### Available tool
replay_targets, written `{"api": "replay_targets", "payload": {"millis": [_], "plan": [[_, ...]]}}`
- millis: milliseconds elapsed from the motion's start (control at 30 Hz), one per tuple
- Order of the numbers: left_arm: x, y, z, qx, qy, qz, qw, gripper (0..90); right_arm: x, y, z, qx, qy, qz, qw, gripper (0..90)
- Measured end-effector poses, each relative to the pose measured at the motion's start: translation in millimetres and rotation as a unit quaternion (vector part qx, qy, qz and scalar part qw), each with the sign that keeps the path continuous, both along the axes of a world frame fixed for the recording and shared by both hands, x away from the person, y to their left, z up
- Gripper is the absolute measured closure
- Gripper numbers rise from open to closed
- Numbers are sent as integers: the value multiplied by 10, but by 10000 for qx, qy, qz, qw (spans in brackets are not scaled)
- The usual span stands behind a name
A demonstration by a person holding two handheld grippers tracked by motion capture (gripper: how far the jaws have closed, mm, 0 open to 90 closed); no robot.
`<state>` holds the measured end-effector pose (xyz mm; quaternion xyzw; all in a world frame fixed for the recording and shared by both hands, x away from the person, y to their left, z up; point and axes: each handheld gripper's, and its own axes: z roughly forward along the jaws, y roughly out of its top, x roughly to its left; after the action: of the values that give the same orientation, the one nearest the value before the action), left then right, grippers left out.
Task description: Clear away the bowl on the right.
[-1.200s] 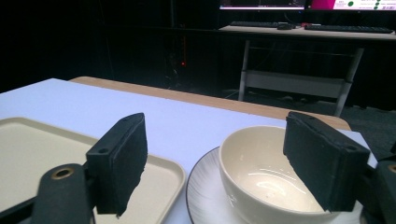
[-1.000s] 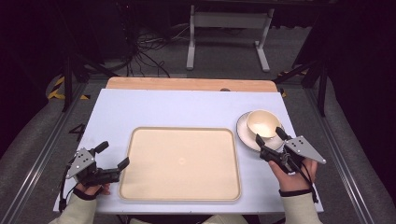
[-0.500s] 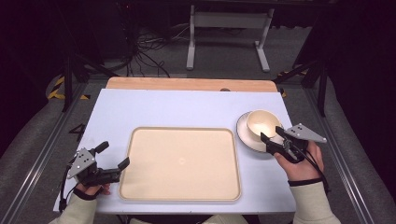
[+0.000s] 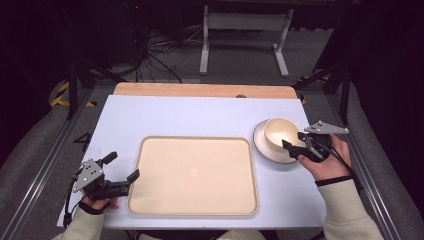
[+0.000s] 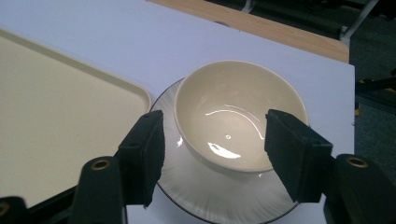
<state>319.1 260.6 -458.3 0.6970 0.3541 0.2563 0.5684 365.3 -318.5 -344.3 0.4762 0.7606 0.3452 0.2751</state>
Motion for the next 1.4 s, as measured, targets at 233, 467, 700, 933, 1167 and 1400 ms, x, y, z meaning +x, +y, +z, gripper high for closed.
{"api": "replay_targets", "payload": {"millis": [233, 467, 700, 933, 1167, 1400], "plan": [[-1, 2, 1, 11, 5, -14, 10000, 1, 112, -61, 61, -267, 392, 292, 9984, 511], [-1, -1, 1, 10, 9, -5, 10000, 1, 236, -127, 136, -311, 685, 582, 9955, 514], [1, -1, 1, 10, 12, -5, 10000, 1, 396, -180, 163, -297, 947, 612, 9932, 515], [0, -2, 1, 10, 10, -9, 10000, 1, 575, -229, 150, -322, 1152, 439, 9918, 520], [0, -1, 1, 12, 11, -17, 10000, 1, 719, -267, 153, -271, 1238, 237, 9917, 537], [1, -2, 0, 10, 14, -14, 10000, 1, 867, -386, 80, -198, 1372, -40, 9903, 533]]}}
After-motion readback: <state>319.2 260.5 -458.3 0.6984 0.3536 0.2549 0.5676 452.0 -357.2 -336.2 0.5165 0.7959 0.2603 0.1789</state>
